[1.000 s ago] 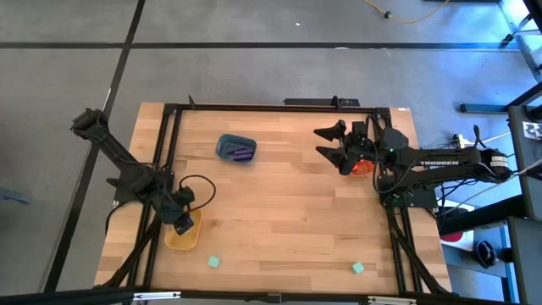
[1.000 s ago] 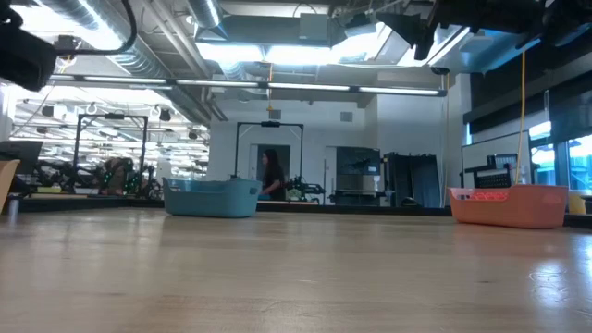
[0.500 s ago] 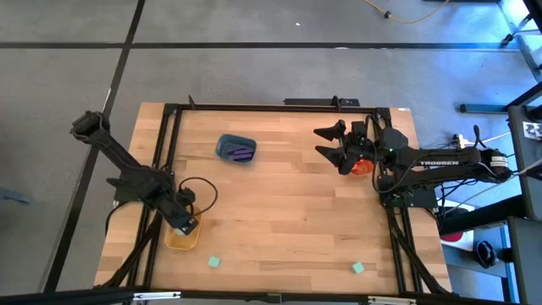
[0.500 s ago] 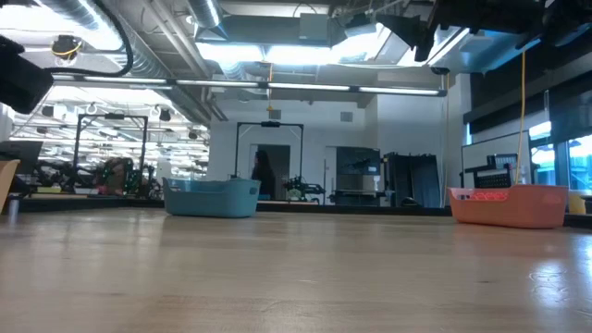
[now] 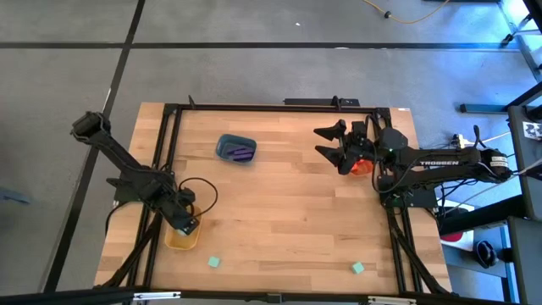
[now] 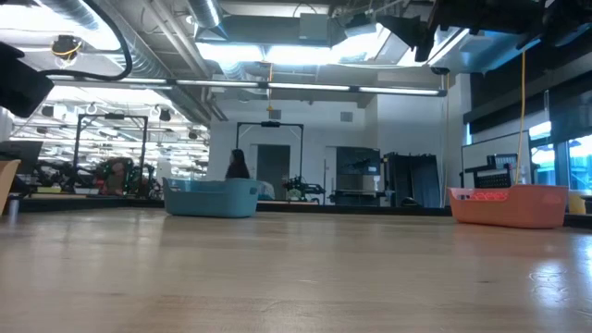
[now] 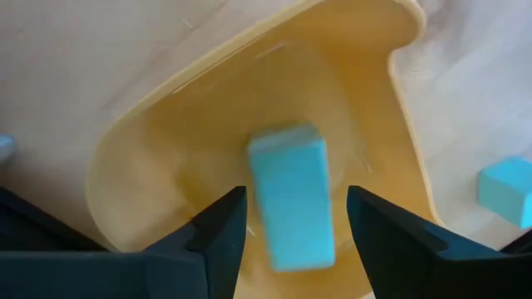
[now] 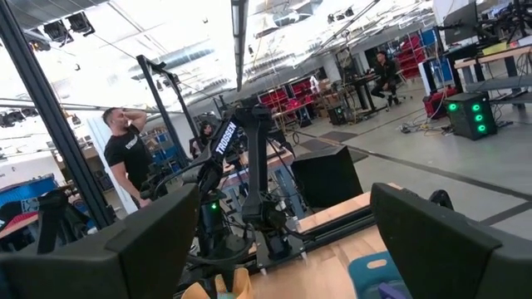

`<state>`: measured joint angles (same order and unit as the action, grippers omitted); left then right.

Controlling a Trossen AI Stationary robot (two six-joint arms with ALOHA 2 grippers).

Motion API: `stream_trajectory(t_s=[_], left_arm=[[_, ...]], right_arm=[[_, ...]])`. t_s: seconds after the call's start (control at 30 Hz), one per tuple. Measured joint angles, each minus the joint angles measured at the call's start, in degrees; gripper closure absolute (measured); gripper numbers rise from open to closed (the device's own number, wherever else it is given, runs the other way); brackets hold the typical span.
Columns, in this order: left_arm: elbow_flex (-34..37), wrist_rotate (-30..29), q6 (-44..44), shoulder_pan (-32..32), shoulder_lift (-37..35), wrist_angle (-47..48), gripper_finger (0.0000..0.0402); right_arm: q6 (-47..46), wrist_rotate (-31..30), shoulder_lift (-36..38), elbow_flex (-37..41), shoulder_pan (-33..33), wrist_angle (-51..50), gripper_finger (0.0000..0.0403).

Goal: Sort & place blocks by color
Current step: Put the top center blue block into the yellow bin, then put the right blue block into the yellow bin

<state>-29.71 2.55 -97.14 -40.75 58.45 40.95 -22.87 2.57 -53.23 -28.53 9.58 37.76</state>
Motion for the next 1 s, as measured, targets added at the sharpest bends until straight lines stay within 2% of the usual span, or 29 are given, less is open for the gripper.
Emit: stream_trajectory(t_s=[0.17, 0.33, 0.4, 0.5, 0.63, 0.77, 0.87, 0.93, 1.0], left_arm=[[-0.1, 0.0, 0.0, 0.0, -2.1, 0.0, 0.0202], [-1.8, -0.6, 0.4, 0.1, -8.6, 0.2, 0.0202], [-3.1, -2.7, 1.9, 0.1, -12.2, 0.2, 0.0201], [-5.7, -10.0, 6.2, 0.1, -17.8, -0.4, 0.0201], [-10.0, -25.1, 15.7, 1.5, -24.6, -1.3, 0.0201], [-13.6, -39.3, 30.7, 6.0, -28.5, -1.9, 0.0200], [-14.6, -43.1, 42.1, 11.6, -29.7, -6.4, 0.0201], [-14.6, -43.0, 49.5, 15.9, -29.8, -11.1, 0.0202], [-14.6, -40.3, 56.3, 20.2, -29.8, -16.4, 0.0203]], right_arm=[[0.8, 0.0, 0.0, 0.0, 0.0, 0.0, 0.0047], [0.8, -0.1, 0.0, 0.0, 0.0, 0.0, 0.0047], [0.8, -0.1, 0.0, 0.0, 0.0, 0.0, 0.0047], [0.9, -0.1, 0.0, 0.0, 0.0, 0.1, 0.0047], [0.6, -0.1, 0.0, 0.0, 0.0, 0.1, 0.0047], [0.8, -0.2, 0.0, 0.0, 0.0, 0.2, 0.0047], [0.7, -1.4, 0.0, 0.0, 0.0, 0.2, 0.0047], [0.7, -1.5, 0.0, 0.0, 0.0, 0.2, 0.0047], [0.5, -1.5, 0.0, 0.0, 0.0, 0.2, 0.0047]])
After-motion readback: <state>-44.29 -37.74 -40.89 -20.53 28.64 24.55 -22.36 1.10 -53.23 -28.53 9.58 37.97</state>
